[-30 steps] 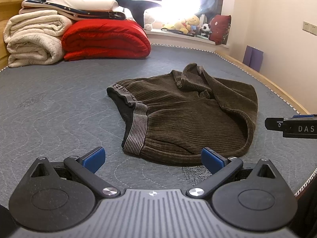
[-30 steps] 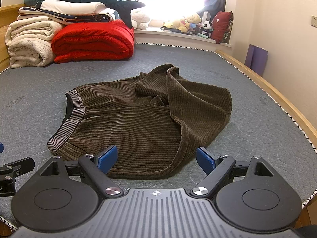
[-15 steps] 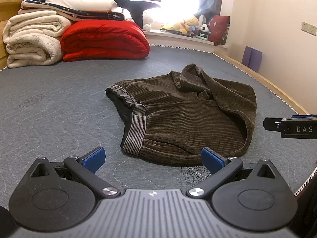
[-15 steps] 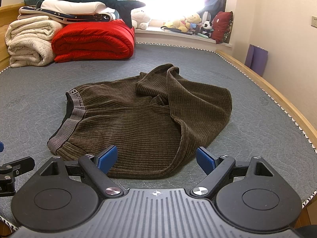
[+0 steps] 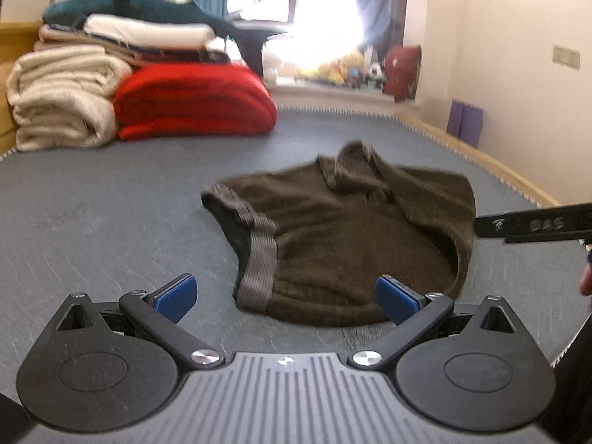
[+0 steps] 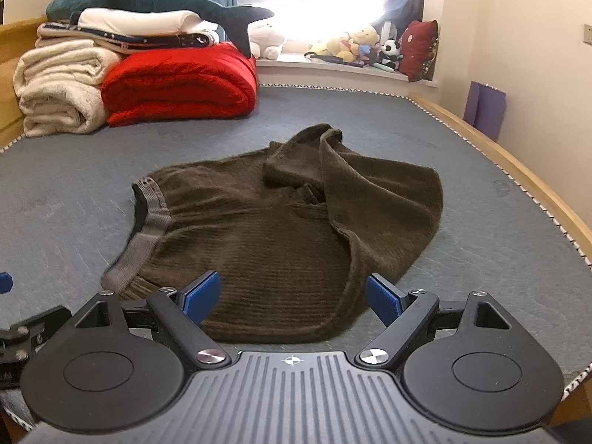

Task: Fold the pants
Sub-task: 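Grasp the grey striped waistband with the left tool and spread the pants flat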

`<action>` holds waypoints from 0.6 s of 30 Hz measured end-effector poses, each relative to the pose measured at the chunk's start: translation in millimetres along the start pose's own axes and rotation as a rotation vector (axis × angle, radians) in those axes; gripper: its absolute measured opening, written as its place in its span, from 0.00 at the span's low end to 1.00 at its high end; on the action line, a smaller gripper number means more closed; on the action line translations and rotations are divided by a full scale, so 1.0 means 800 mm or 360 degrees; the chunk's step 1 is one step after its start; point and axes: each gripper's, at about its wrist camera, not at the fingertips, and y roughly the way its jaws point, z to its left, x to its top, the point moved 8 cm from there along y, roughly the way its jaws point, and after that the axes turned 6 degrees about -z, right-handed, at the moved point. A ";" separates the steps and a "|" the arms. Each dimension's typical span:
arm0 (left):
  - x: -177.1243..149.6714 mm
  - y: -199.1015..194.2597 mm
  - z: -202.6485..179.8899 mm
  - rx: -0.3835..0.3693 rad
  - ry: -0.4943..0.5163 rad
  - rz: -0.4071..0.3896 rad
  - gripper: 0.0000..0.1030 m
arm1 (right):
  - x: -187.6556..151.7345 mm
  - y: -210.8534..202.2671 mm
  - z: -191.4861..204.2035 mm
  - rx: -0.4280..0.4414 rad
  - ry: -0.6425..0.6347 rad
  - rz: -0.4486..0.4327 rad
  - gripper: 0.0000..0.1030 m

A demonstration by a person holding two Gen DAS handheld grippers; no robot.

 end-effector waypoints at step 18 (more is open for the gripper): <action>0.005 0.081 0.051 -0.0213 -0.0077 0.0276 0.04 | 0.001 0.033 0.073 0.0308 -0.0126 -0.0020 0.31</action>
